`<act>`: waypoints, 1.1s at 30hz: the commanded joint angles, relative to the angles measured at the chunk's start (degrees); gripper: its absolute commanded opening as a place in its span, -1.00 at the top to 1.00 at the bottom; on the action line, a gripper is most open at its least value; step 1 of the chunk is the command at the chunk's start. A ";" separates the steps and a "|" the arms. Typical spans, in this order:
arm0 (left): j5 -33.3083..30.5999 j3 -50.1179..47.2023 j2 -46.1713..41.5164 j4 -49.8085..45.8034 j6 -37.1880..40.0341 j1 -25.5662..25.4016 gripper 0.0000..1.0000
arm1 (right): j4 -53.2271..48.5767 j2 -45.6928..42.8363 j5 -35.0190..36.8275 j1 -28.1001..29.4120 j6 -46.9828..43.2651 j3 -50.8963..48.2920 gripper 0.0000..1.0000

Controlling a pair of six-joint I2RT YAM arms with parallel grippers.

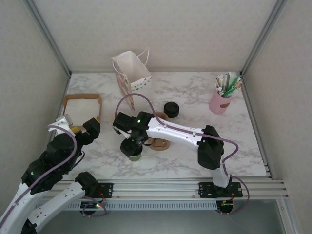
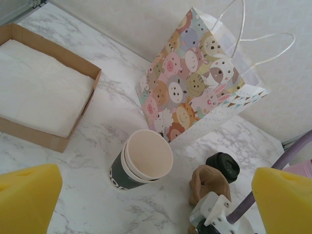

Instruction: Pack the takeout coffee

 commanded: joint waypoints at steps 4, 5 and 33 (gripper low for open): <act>-0.64 -0.65 -0.57 -0.58 0.62 0.43 -0.99 | -1.84 1.12 -0.39 0.71 0.15 1.34 -0.46; -0.70 -0.65 -0.54 -0.54 0.61 0.43 -0.99 | -1.88 1.13 -0.39 0.86 0.03 1.33 -0.46; 8.74 -5.13 -3.09 4.64 -8.66 0.42 -0.59 | -1.49 -0.93 1.74 2.77 -0.98 -2.03 -0.46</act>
